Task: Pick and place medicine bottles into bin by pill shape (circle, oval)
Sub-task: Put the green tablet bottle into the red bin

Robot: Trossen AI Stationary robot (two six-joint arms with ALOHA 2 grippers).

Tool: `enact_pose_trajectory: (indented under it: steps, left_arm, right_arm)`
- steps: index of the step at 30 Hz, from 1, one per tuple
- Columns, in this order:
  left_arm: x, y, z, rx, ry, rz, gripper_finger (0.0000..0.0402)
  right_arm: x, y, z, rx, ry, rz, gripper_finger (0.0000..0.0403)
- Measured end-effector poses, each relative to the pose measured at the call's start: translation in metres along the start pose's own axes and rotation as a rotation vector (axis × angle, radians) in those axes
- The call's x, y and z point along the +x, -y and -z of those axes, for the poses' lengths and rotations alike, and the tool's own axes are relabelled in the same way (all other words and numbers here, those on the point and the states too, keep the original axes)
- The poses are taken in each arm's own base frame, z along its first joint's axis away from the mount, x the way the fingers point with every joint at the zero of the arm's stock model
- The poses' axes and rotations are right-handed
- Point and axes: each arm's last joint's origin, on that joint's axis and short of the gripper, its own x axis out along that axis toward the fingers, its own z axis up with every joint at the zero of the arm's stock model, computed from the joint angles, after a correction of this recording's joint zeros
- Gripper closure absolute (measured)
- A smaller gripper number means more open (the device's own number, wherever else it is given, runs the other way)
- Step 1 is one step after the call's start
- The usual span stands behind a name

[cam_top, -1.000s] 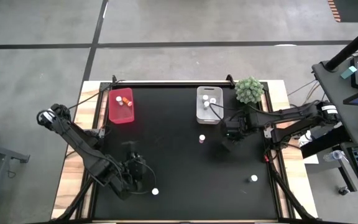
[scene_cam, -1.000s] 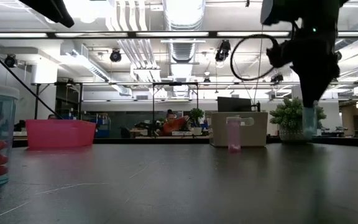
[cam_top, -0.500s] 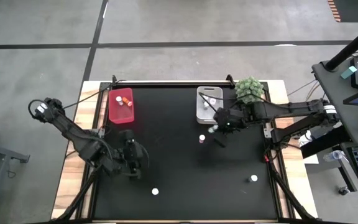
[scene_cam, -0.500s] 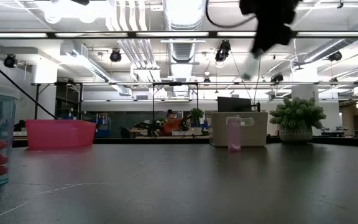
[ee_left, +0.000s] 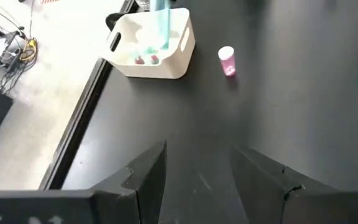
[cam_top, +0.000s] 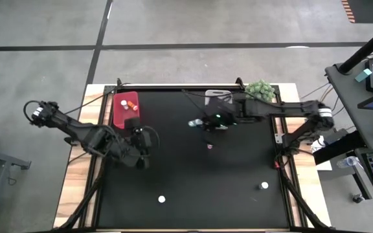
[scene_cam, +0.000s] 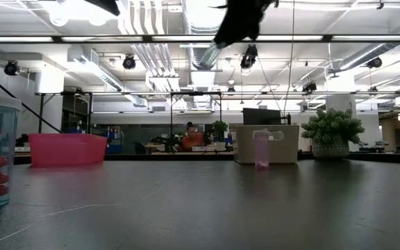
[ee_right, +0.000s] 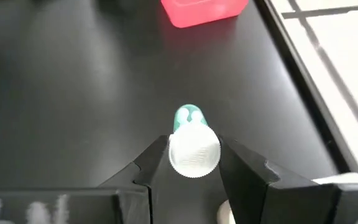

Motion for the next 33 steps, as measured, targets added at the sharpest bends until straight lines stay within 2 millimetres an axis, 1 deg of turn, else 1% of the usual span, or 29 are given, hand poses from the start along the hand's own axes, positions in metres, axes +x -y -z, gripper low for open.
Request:
enact_pose_trajectory:
  steps: [4, 7, 11, 15, 20, 25, 31, 33]
  left_arm:
    - [0.003, -0.016, -0.002, 0.027, -0.017, 0.001, 0.0242]
    - [0.007, -0.026, 0.001, 0.044, -0.025, -0.028, 0.0242]
    - [0.021, -0.036, 0.012, 0.033, -0.013, -0.053, 0.0242]
    - [0.037, -0.042, 0.028, -0.001, 0.029, -0.039, 0.0242]
    - [0.058, -0.048, 0.046, -0.059, 0.072, -0.013, 0.0242]
    - [0.079, -0.052, 0.056, -0.089, 0.095, 0.011, 0.0242]
    - [0.101, -0.057, 0.057, -0.095, 0.137, -0.020, 0.0242]
    - [0.107, -0.058, 0.057, -0.099, 0.132, -0.003, 0.0242]
  right_arm:
    - [0.027, 0.015, -0.014, -0.077, -0.023, 0.018, 0.0282]
    - [0.046, 0.028, -0.023, -0.115, -0.016, -0.029, 0.0282]
    - [0.067, 0.041, -0.031, -0.168, -0.010, -0.113, 0.0282]
    - [0.082, 0.044, -0.034, -0.223, 0.012, -0.170, 0.0282]
    - [0.093, 0.041, -0.035, -0.273, 0.049, -0.218, 0.0282]
    - [0.094, 0.037, -0.040, -0.300, 0.106, -0.235, 0.0282]
    - [0.094, 0.029, -0.041, -0.347, 0.119, -0.247, 0.0282]
    - [0.094, 0.029, -0.041, -0.359, 0.120, -0.244, 0.0282]
